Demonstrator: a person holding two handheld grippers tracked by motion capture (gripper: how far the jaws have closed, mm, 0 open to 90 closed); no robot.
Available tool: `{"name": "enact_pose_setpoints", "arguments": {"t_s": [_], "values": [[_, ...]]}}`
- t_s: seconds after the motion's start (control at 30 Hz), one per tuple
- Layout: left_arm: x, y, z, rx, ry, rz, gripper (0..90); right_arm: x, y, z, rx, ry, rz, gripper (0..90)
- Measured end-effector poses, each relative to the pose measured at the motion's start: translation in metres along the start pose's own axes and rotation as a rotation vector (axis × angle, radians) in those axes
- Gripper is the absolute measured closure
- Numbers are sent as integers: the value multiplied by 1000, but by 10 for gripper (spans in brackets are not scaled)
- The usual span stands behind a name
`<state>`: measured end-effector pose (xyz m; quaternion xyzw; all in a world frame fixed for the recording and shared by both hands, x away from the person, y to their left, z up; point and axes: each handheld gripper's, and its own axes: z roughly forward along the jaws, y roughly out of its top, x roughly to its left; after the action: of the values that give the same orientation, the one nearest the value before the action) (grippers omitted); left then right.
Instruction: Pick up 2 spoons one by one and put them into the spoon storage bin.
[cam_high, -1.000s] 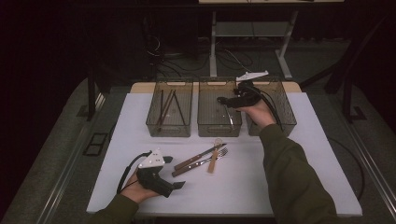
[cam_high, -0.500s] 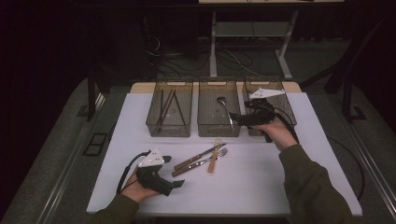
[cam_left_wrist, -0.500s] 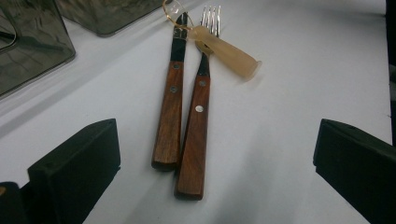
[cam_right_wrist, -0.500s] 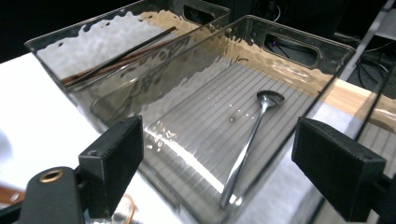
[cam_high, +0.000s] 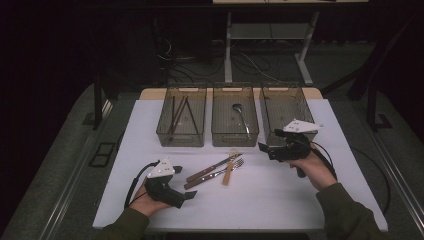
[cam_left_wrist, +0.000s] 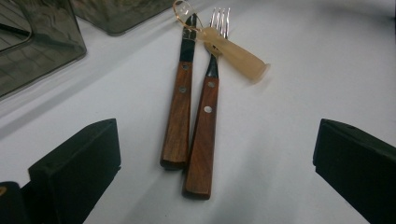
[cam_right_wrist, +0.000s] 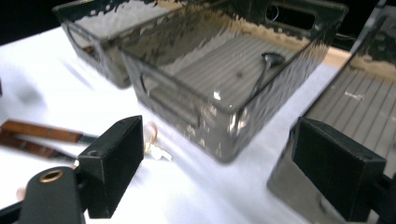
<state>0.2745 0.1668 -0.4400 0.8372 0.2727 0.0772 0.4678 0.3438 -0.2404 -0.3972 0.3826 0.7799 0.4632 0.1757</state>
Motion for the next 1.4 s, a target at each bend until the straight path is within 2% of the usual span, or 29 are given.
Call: {"name": "enact_pose_setpoints", "arguments": {"t_s": [0.13, 0.23, 0.33, 0.47, 0.67, 0.8, 0.93, 1.2, 1.3, 1.4], "values": [[2, 0, -1, -1, 7, -10, 0, 2, -16, -8, 13, 1, 0, 168], [3, 0, -1, 1, 16, -14, 0, 4, -34, -17, 13, 5, 21, 168], [2, 0, -1, 0, 21, -16, 1, 5, -47, -24, 11, -9, 26, 168], [3, 0, -3, 0, 27, -17, 6, 7, -59, -34, 4, 3, 27, 168], [2, 1, -3, 2, 42, -19, 27, 12, -75, -43, 33, 16, 7, 168], [2, 5, -2, 9, 51, -17, 82, 15, -83, -52, 41, 15, 5, 168], [2, 12, 0, -3, 53, -21, 142, 16, -86, -57, 39, 20, 5, 168], [7, 31, 10, -20, 62, -26, 264, 14, -85, -55, 50, 19, 2, 168], [9, 38, 17, -27, 45, -40, 305, 15, -85, -53, 53, 18, 2, 168], [8, 44, 25, -21, 38, -34, 336, 16, -85, -51, 66, 22, -2, 168]]}}
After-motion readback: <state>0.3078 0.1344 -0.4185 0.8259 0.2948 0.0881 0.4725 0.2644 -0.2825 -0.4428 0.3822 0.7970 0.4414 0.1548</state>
